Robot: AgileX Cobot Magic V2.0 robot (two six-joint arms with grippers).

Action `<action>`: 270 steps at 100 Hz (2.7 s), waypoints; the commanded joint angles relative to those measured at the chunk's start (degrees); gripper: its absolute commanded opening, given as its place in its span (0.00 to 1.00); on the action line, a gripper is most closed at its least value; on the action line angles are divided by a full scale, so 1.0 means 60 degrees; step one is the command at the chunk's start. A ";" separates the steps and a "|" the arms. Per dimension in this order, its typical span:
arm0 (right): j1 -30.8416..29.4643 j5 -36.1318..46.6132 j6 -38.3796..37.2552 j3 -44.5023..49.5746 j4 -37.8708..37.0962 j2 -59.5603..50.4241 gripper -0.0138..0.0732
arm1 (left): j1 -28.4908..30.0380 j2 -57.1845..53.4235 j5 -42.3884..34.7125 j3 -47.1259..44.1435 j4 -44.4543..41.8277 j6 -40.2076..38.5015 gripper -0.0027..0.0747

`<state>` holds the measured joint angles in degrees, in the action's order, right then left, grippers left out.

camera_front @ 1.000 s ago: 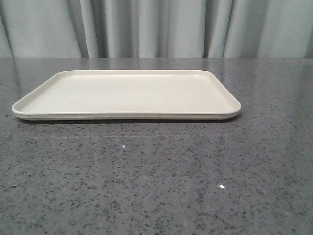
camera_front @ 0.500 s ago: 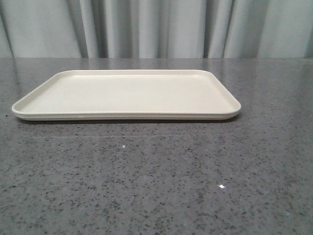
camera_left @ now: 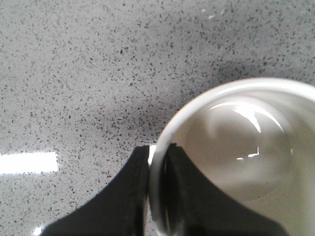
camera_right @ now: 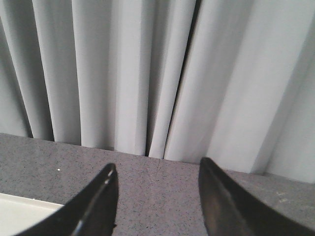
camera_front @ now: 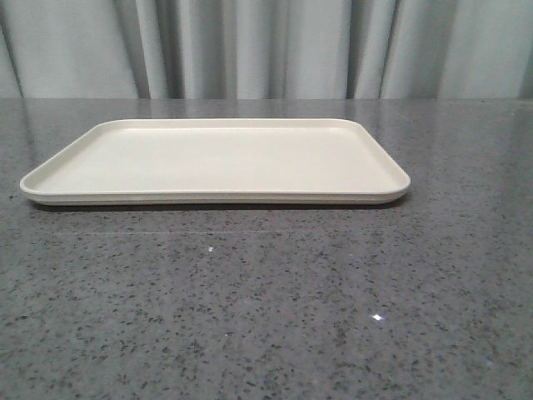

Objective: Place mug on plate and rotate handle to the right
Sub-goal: 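Lower the left gripper into the white mug and grip its rim, then lift the mug by its rim and carry it over the tray, then lower the mug onto the tray, open the left gripper, withdraw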

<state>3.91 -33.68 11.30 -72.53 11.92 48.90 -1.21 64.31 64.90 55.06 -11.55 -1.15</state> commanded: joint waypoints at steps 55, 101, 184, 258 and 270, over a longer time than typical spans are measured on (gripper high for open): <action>-0.0022 0.0661 0.0058 -0.0288 -0.0049 -0.0009 0.61 | 0.0008 -0.0148 -0.0078 0.2300 0.0738 0.0590 0.01; -0.0022 0.0603 0.0058 -0.0288 -0.0049 -0.0009 0.61 | -0.2373 0.2056 0.0023 0.6150 0.2194 0.0970 0.01; -0.0022 0.0327 0.0058 -0.0288 -0.0049 -0.0009 0.61 | -0.5112 0.6358 0.0078 0.8509 0.2696 0.0970 0.01; -0.0022 0.0157 0.0058 -0.0288 -0.0049 -0.0009 0.61 | -0.5112 0.6650 0.0217 0.8509 0.2769 0.0970 0.01; -0.0022 0.0133 0.0058 -0.0288 -0.0049 -0.0009 0.61 | -0.5112 0.6651 0.0241 0.8509 0.2769 0.0970 0.01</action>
<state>3.91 -36.78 11.30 -72.53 11.92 48.90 -31.47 106.63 67.59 104.31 4.52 4.83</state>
